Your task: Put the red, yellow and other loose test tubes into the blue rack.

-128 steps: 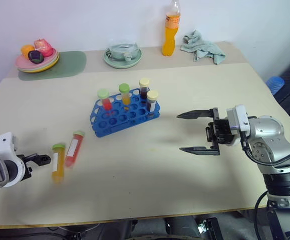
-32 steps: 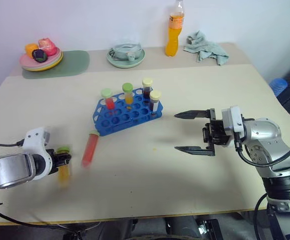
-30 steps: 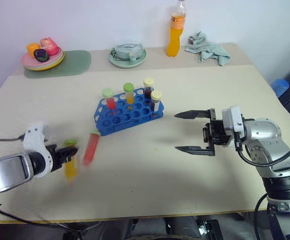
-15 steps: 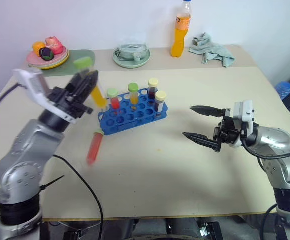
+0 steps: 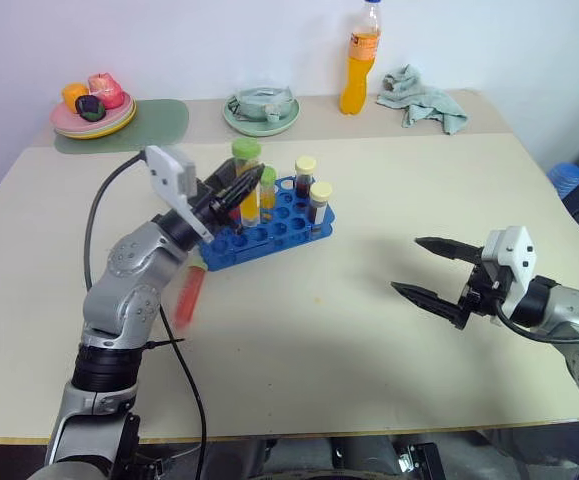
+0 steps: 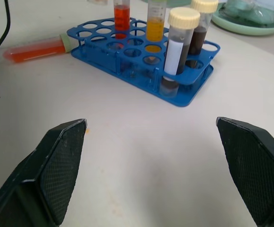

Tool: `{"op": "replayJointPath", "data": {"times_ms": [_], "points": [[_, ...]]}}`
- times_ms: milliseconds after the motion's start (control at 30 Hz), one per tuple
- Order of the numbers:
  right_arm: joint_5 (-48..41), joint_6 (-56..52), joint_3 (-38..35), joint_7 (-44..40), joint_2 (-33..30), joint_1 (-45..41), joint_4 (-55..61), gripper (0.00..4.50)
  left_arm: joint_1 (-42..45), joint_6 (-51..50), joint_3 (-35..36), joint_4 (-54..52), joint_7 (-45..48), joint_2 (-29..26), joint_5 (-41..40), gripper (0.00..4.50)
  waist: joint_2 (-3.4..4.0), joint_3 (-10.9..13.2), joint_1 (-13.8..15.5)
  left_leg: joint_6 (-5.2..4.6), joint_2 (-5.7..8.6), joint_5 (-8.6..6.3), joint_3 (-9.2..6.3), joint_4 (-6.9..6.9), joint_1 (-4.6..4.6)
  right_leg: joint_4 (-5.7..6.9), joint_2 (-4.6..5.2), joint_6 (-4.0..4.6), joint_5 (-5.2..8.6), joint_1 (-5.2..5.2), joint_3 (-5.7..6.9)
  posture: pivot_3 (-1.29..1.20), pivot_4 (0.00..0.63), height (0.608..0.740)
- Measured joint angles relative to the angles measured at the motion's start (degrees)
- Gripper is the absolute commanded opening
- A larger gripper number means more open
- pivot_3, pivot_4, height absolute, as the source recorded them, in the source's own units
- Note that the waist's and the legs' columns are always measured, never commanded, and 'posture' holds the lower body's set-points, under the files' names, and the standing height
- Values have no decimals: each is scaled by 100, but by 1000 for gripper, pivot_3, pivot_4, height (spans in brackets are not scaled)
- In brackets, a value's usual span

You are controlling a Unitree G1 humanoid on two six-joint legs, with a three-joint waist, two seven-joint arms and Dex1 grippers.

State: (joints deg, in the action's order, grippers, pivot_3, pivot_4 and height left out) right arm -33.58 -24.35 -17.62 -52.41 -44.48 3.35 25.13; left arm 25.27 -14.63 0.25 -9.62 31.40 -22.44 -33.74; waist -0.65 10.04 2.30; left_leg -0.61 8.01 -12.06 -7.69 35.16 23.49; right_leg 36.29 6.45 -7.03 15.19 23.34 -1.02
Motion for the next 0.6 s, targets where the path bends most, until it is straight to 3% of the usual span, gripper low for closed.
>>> {"op": "replayJointPath", "data": {"times_ms": [233, 600], "points": [[-107, -28, -234, 52, 24, 485, 216, 4500, 98, 575, -349, 640, 565, 236, 733, 804, -2, 1, 2, -3, 2, -1, 1, 7, 0, -5, 1, -9, -5, -8, 0, 0, 150, 740], [-149, -53, -454, -41, -43, 731, 292, 4500, 346, 1396, -592, 1422, 721, 807, 1527, 804, -2, 1, -1, -5, 2, 0, -1, 10, 0, -6, 0, -15, -8, -11, 3, 0, 150, 740]]}}
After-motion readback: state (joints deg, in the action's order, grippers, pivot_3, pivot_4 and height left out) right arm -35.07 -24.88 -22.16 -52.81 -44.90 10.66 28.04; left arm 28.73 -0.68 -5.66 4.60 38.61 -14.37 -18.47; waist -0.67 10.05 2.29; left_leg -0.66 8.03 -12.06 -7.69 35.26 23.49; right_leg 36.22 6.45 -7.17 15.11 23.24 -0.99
